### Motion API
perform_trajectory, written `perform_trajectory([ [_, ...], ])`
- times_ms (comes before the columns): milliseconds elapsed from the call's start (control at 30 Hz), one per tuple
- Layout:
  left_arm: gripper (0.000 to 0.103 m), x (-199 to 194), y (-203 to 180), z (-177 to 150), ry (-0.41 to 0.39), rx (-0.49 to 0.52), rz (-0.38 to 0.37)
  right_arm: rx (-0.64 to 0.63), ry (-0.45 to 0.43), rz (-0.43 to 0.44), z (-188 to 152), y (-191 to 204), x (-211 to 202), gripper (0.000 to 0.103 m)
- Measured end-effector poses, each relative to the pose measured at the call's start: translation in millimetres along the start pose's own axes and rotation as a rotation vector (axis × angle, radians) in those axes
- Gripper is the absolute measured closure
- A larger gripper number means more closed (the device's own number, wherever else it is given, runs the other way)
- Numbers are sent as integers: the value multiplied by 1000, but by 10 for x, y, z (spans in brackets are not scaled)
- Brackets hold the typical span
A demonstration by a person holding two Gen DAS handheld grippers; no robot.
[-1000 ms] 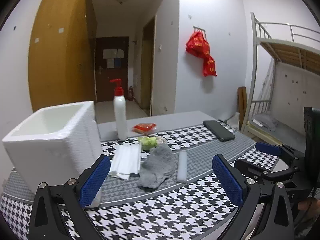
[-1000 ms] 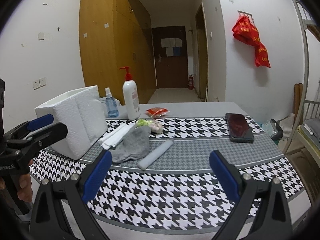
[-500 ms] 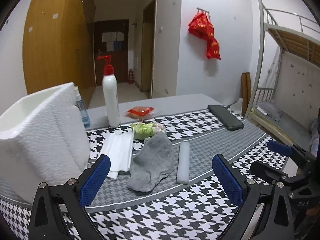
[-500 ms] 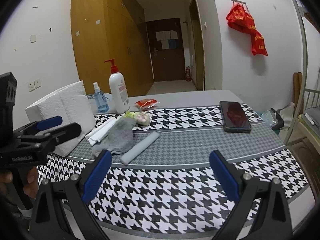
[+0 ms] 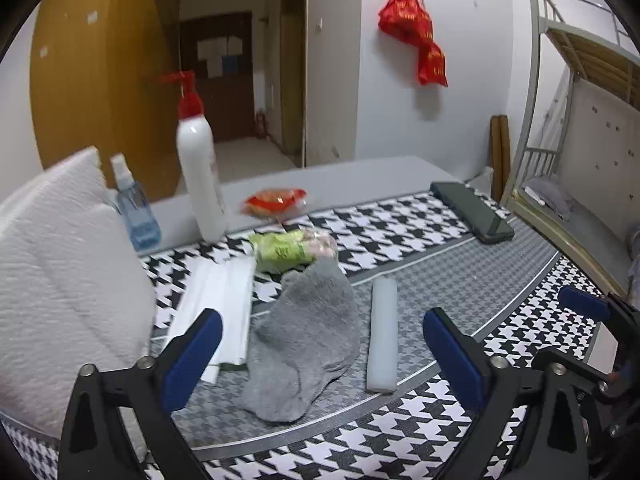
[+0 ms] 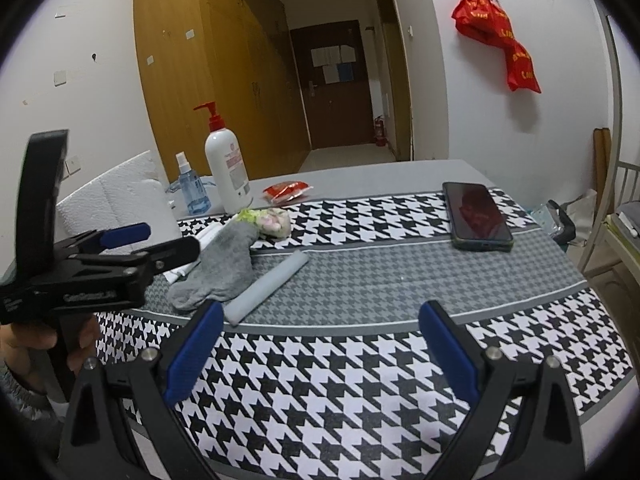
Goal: Organize soft objects
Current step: 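Grasp the grey sock with the left tool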
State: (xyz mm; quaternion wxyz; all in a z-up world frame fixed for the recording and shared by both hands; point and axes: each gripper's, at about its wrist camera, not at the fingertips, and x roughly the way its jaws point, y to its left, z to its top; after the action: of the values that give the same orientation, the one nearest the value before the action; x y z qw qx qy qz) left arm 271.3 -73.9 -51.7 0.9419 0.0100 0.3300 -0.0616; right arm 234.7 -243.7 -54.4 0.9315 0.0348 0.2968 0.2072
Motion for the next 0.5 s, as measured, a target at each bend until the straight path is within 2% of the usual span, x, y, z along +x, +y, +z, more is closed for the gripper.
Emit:
perform_trajectory([
  [133, 12, 197, 27, -6, 70, -18, -3, 2, 15, 10, -1, -12, 51, 3],
  [367, 19, 354, -9, -19, 106, 4, -4, -1, 37, 17, -18, -21, 114, 3],
  [433, 24, 410, -16, -27, 125, 12, -7, -2, 41, 17, -22, -24, 122, 3],
  [500, 35, 467, -18, -49, 146, 21, -7, -3, 45, 18, -25, -22, 128, 3],
])
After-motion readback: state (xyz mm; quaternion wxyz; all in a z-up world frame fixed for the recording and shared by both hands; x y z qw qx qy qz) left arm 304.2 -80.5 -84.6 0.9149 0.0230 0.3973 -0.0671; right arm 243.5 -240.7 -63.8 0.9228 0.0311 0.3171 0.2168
